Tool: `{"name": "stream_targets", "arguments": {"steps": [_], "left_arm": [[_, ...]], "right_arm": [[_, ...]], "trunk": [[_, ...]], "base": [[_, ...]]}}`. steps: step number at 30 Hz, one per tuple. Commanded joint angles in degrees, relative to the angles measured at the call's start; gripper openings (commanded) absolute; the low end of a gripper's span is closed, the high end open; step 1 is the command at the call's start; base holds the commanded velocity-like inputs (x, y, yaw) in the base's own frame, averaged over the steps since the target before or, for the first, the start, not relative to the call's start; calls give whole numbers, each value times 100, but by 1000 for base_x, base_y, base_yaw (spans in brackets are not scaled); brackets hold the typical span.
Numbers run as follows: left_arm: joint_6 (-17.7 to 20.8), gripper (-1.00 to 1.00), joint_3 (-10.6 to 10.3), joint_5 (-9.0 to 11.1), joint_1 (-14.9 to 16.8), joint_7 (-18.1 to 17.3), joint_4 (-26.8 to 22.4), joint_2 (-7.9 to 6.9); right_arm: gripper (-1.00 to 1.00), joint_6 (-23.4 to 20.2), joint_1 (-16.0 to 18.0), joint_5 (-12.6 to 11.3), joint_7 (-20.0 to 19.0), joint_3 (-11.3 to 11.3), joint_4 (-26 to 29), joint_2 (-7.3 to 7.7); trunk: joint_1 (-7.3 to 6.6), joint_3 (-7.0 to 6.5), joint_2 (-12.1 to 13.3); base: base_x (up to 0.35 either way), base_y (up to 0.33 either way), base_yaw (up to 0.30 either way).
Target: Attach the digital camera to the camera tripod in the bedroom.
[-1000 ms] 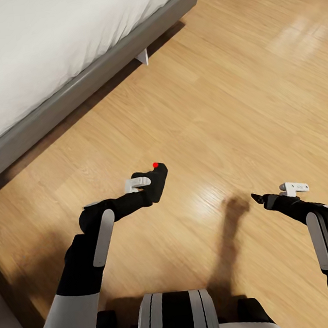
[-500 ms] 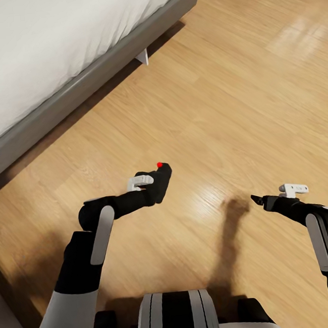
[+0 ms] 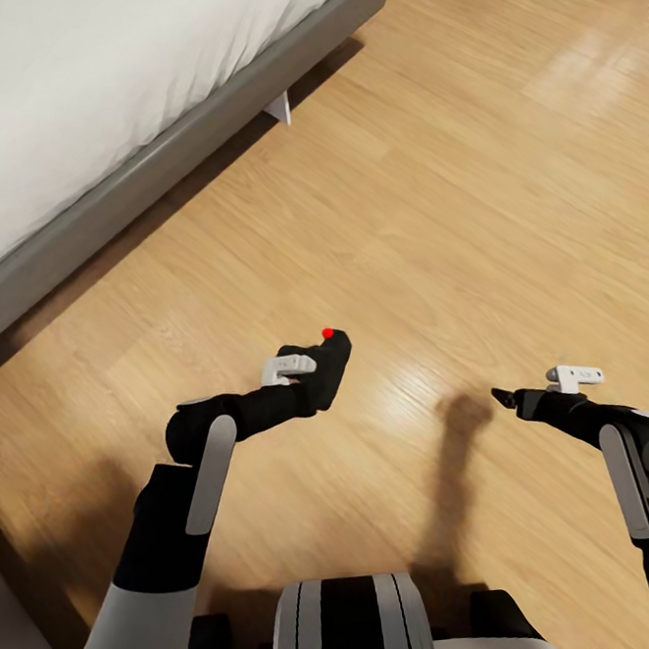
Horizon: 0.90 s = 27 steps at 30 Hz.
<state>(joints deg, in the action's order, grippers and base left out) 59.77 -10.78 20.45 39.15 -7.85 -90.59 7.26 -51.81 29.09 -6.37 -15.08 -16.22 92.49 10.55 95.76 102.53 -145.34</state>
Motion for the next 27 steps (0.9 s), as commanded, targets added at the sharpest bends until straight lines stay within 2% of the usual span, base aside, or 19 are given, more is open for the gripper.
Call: {"name": "stream_targets", "arguments": {"steps": [1, 4, 6, 12, 27], "left_arm": [[23, -100, 33, -27, -13, -71, -9, 1], [23, -100, 116, 25, -42, -83, -19, -9], [23, -100, 209, 166, -64, -100, -40, -23], [23, -100, 255, 330, -42, -121, -63, -36], [23, -100, 262, 342, 15, -114, -59, -49]], "right_arm": [[100, -31, 2, -39, 3, 5, 2, 0], [100, -31, 1, -38, 4, 30, 0, -3], [100, -31, 1, -38, 5, 40, 0, -5], [100, -31, 0, -36, 2, 53, 3, -8], [100, -31, 3, -39, -1, 144, 5, -9]], "trunk": [[-1, 3, -1], [-6, -42, 1], [-12, -86, 4], [-27, -219, 12], [-66, -551, 32]], "base": [[-25, -13, 0], [-18, -10, 0], [-10, -6, 0], [-4, -2, 0], [0, 0, 0]]}}
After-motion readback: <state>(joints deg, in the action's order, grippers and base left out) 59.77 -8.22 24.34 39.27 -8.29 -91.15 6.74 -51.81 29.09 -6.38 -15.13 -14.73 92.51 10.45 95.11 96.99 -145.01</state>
